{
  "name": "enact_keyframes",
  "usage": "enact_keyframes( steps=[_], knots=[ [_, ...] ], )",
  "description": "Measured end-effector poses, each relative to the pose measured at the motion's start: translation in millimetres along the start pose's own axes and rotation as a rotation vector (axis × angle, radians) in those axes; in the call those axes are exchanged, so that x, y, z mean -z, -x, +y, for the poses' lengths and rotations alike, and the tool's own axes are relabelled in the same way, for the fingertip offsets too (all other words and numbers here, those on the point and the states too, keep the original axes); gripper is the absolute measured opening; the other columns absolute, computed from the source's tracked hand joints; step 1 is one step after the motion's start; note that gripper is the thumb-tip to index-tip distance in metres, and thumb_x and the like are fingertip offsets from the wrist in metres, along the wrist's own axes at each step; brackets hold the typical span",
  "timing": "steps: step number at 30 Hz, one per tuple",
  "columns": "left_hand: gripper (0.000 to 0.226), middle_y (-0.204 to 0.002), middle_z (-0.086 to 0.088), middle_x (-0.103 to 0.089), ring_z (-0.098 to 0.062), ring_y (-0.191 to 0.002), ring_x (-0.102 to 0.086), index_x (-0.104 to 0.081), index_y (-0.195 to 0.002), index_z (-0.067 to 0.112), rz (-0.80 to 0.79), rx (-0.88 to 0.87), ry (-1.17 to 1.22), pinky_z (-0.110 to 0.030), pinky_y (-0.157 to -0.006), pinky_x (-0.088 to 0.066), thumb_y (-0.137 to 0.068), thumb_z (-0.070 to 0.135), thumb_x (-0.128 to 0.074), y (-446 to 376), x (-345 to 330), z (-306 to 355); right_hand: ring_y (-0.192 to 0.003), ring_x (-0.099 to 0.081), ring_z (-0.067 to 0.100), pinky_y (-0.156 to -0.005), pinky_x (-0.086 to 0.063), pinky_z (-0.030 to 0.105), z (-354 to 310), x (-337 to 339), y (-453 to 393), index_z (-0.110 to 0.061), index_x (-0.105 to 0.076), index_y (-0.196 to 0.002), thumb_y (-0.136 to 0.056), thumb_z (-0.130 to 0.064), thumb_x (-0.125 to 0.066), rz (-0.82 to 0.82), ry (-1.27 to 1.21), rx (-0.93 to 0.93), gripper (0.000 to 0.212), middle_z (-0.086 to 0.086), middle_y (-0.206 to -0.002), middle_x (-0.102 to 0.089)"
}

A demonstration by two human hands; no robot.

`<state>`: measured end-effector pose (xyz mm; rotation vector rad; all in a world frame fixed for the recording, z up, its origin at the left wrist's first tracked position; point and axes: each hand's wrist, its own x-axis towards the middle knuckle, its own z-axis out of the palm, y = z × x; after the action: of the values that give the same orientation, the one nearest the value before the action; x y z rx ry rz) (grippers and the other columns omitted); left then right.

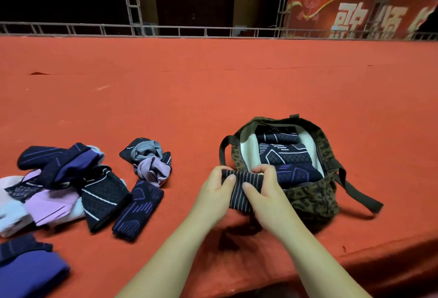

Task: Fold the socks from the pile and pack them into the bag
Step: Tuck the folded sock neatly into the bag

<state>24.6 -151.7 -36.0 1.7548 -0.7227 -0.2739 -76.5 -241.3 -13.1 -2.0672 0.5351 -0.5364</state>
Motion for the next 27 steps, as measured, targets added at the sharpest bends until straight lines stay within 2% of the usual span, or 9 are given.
enact_keyframes(
  steps=[4, 7, 10, 12, 15, 18, 21, 23, 27],
  knots=[
    [0.008, -0.098, 0.005, -0.062, -0.010, -0.087, -0.060, -0.051, -0.103, 0.026, -0.031, 0.033, 0.115, -0.030, -0.077, -0.047, -0.094, 0.025, -0.051, -36.4, -25.4, 30.7, -0.083, -0.058, 0.014, -0.077, -0.048, 0.036, 0.2, 42.2, -26.8, -0.030, -0.035, -0.111, -0.089, -0.029, -0.059, 0.092, 0.041, -0.001, 0.033, -0.004, -0.095, -0.057],
    [0.034, -0.103, 0.008, -0.062, -0.012, -0.095, -0.062, -0.042, -0.125, 0.027, -0.080, 0.114, 0.235, -0.036, -0.085, -0.050, -0.093, 0.028, -0.054, -67.7, -44.8, 39.8, -0.086, -0.058, 0.014, -0.073, -0.049, 0.034, 12.6, 73.0, -70.1, -0.027, -0.037, -0.109, -0.087, -0.026, -0.064, 0.218, -0.012, -0.018, 0.036, -0.005, -0.101, -0.054],
    [0.050, -0.122, 0.007, -0.057, -0.013, -0.110, -0.055, -0.035, -0.139, 0.026, -0.067, 0.117, 0.165, -0.036, -0.098, -0.045, -0.093, 0.029, -0.053, -99.5, -57.8, 42.3, -0.081, -0.056, 0.016, -0.071, -0.048, 0.035, 40.7, 98.6, -130.1, -0.019, -0.039, -0.106, -0.083, -0.024, -0.069, 0.368, -0.057, -0.098, 0.038, 0.010, -0.110, -0.057],
    [0.048, -0.131, 0.005, -0.052, -0.013, -0.117, -0.051, -0.038, -0.140, 0.024, -0.121, 0.100, 0.039, -0.029, -0.099, -0.039, -0.094, 0.031, -0.052, -111.6, -65.4, 37.4, -0.081, -0.056, 0.018, -0.072, -0.049, 0.037, 61.5, 101.9, -157.4, -0.016, -0.041, -0.107, -0.082, -0.024, -0.071, 0.323, -0.013, -0.165, 0.040, 0.012, -0.109, -0.059],
    [0.046, -0.136, 0.005, -0.049, -0.012, -0.123, -0.047, -0.044, -0.138, 0.026, -0.304, 0.093, -0.199, -0.028, -0.100, -0.036, -0.093, 0.037, -0.049, -116.6, -75.7, 24.8, -0.089, -0.054, 0.021, -0.073, -0.038, 0.030, 87.4, 92.5, -176.3, -0.014, -0.045, -0.106, -0.082, -0.029, -0.071, 0.196, 0.334, -0.106, 0.038, 0.003, -0.098, -0.056],
    [0.041, -0.138, 0.004, -0.047, -0.013, -0.125, -0.044, -0.051, -0.133, 0.024, -0.360, 0.039, -0.320, -0.029, -0.102, -0.034, -0.093, 0.035, -0.049, -117.2, -78.5, 15.0, -0.092, -0.054, 0.022, -0.072, -0.039, 0.032, 93.5, 87.1, -182.7, -0.016, -0.047, -0.103, -0.081, -0.036, -0.070, 0.257, 0.517, -0.067, 0.038, 0.001, -0.101, -0.054],
    [0.042, -0.142, 0.006, -0.042, -0.011, -0.131, -0.037, -0.049, -0.134, 0.025, -0.352, 0.032, -0.306, -0.026, -0.104, -0.029, -0.093, 0.034, -0.049, -114.3, -74.2, 9.2, -0.093, -0.053, 0.023, -0.074, -0.045, 0.036, 92.5, 87.5, -182.8, -0.019, -0.052, -0.091, -0.078, -0.038, -0.072, 0.305, 0.552, -0.043, 0.031, 0.001, -0.100, -0.051],
    [0.042, -0.142, 0.006, -0.043, -0.010, -0.132, -0.037, -0.049, -0.134, 0.027, -0.342, 0.041, -0.253, -0.026, -0.104, -0.029, -0.093, 0.034, -0.050, -110.8, -69.8, 6.0, -0.098, -0.053, 0.025, -0.081, -0.045, 0.037, 93.2, 88.1, -178.7, -0.019, -0.060, -0.083, -0.083, -0.037, -0.067, 0.224, 0.640, 0.033, 0.019, 0.001, -0.099, -0.054],
    [0.036, -0.133, 0.009, -0.048, -0.009, -0.121, -0.045, -0.052, -0.130, 0.028, -0.257, 0.076, -0.134, -0.025, -0.095, -0.034, -0.094, 0.033, -0.050, -94.1, -47.9, 3.4, -0.113, -0.048, 0.027, -0.091, -0.038, 0.036, 85.1, 91.5, -169.4, -0.024, -0.067, -0.099, -0.092, -0.044, -0.052, 0.054, 0.845, -0.023, 0.026, 0.002, -0.114, -0.056]
  ],
)
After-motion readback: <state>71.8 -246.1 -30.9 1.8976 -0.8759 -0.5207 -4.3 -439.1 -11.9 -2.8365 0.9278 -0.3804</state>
